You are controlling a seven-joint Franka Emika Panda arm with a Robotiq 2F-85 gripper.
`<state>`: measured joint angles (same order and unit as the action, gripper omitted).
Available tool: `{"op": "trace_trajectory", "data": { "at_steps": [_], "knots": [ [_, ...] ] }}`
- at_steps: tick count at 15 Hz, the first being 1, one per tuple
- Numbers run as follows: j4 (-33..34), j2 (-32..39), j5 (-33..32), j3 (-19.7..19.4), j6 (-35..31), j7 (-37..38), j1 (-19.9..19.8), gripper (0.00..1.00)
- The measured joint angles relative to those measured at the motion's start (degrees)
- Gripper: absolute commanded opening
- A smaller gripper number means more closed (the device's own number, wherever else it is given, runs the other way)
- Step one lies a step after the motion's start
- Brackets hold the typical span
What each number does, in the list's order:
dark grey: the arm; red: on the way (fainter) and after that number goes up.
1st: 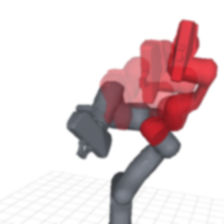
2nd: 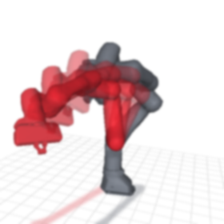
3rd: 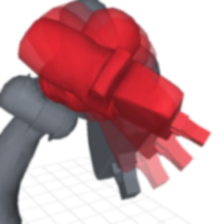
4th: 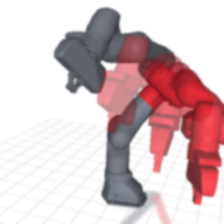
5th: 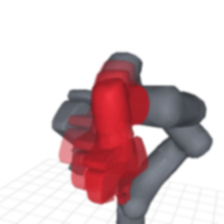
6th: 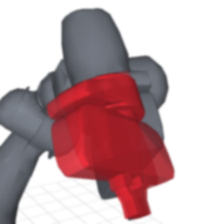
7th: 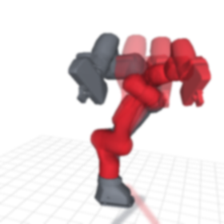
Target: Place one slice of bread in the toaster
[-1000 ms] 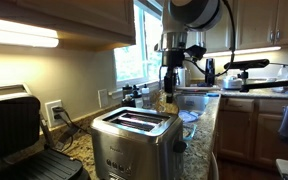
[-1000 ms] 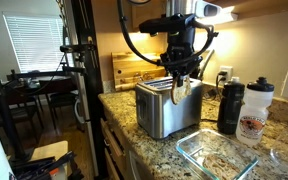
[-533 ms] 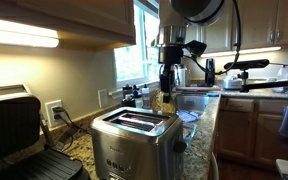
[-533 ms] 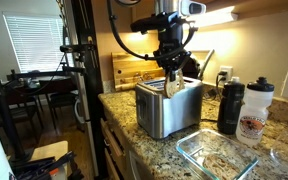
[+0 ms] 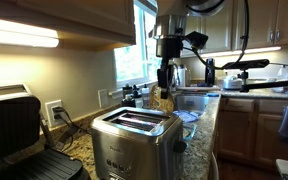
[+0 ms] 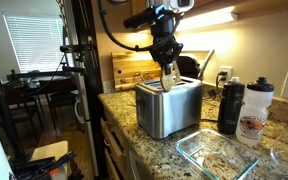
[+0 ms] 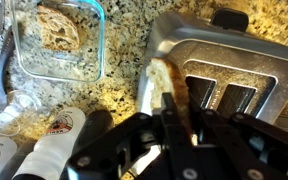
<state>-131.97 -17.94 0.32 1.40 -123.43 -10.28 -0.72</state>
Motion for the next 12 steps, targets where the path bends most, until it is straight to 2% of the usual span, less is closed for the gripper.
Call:
{"op": "trace_trajectory", "data": {
  "at_steps": [12],
  "knots": [
    [0.1, -0.9, -0.8, 0.6, 0.0, 1.5, 0.2, 0.08]
  ]
}}
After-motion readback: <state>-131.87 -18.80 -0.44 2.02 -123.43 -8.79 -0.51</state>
